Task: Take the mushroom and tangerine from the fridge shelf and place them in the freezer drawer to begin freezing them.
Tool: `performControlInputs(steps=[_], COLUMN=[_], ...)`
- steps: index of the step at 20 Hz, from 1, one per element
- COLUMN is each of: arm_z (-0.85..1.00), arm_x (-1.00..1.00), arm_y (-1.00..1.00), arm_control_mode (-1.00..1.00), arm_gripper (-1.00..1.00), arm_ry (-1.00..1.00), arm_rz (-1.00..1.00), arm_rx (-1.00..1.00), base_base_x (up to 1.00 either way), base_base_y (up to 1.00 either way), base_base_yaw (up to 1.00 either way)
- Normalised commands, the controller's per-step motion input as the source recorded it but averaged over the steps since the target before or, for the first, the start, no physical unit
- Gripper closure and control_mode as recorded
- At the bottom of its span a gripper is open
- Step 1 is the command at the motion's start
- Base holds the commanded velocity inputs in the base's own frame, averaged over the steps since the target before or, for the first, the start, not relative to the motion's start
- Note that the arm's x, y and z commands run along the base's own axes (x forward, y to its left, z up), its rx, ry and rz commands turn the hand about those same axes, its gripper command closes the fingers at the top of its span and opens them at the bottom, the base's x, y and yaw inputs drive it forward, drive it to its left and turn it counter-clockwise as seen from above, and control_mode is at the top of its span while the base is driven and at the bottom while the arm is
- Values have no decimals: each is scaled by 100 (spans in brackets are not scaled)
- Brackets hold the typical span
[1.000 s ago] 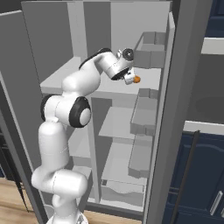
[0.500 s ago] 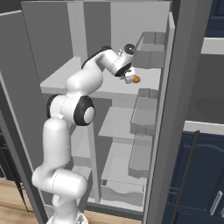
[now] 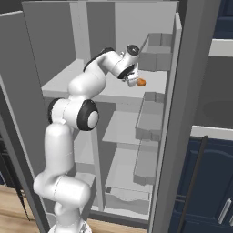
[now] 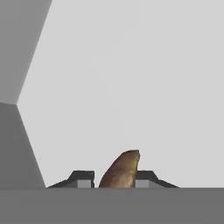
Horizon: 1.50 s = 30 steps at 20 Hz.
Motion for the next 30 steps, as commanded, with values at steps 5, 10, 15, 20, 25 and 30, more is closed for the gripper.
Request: performControlInputs(steps=[5, 10, 15, 20, 25, 30], arm_z=[-19, -1, 0, 5, 41, 36], arm_x=[-51, -76, -70, -78, -63, -58], arm_y=[10, 0, 0, 0, 5, 12], arm_control_mode=[-100, -100, -100, -100, -100, -100], arm_gripper=[100, 100, 100, 100, 100, 100], arm_ry=[-4, -18, -25, -17, -1, 4], arm_rz=[4, 0, 0, 0, 0, 0], arm_rx=[0, 0, 0, 0, -8, -16], base_base_x=[0, 0, 0, 0, 0, 0], base_base_y=[0, 0, 0, 0, 0, 0], base_base_yaw=[0, 0, 0, 0, 0, 0])
